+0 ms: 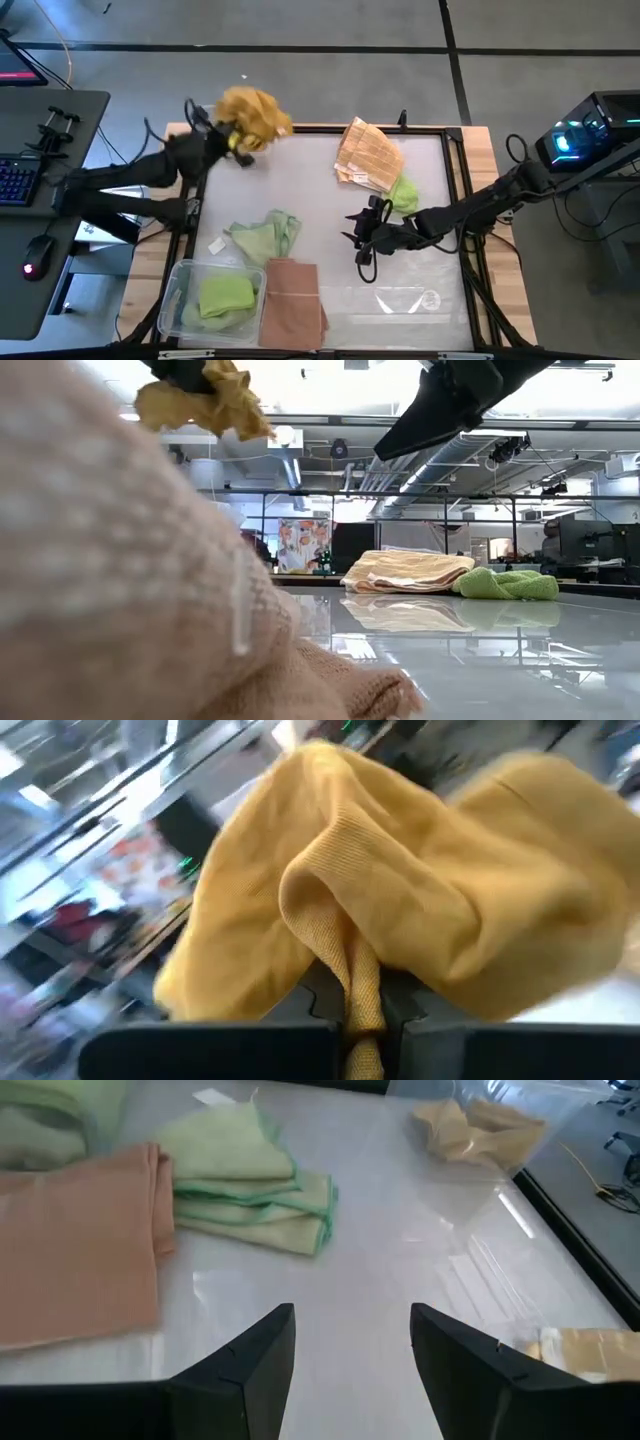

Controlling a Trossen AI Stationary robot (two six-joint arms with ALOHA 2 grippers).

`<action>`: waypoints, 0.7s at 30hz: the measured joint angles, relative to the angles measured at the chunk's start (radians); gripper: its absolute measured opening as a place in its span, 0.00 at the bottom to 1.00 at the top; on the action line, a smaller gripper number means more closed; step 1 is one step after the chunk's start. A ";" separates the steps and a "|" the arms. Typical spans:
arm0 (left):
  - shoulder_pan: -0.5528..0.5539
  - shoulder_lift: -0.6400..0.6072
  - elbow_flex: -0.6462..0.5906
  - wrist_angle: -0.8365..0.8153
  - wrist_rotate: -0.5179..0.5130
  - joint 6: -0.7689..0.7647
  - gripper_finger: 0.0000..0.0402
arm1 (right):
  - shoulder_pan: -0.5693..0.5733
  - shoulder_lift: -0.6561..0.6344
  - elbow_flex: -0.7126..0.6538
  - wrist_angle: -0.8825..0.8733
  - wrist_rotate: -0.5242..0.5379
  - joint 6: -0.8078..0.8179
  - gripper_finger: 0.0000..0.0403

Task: Sort towels by color in basket
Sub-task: Put the yellow towel into the top transparent bin, then put the light green towel into the bottom transparent bin

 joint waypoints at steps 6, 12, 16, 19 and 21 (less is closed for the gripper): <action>0.319 0.033 -0.003 -0.116 0.228 -0.084 0.04 | -0.005 0.005 0.000 0.003 -0.001 -0.001 0.48; 0.506 0.145 -0.001 -0.253 0.260 -0.195 0.24 | -0.005 0.006 0.000 0.000 -0.002 -0.002 0.48; 0.548 0.185 0.049 -0.328 0.310 -0.248 0.37 | -0.005 0.006 0.000 0.000 -0.002 -0.002 0.48; 0.551 0.194 0.094 -0.389 0.351 -0.283 0.43 | -0.005 0.006 0.000 0.000 -0.004 0.000 0.48; 0.545 0.193 0.123 -0.408 0.362 -0.294 0.46 | -0.005 0.006 0.000 0.000 -0.004 -0.001 0.48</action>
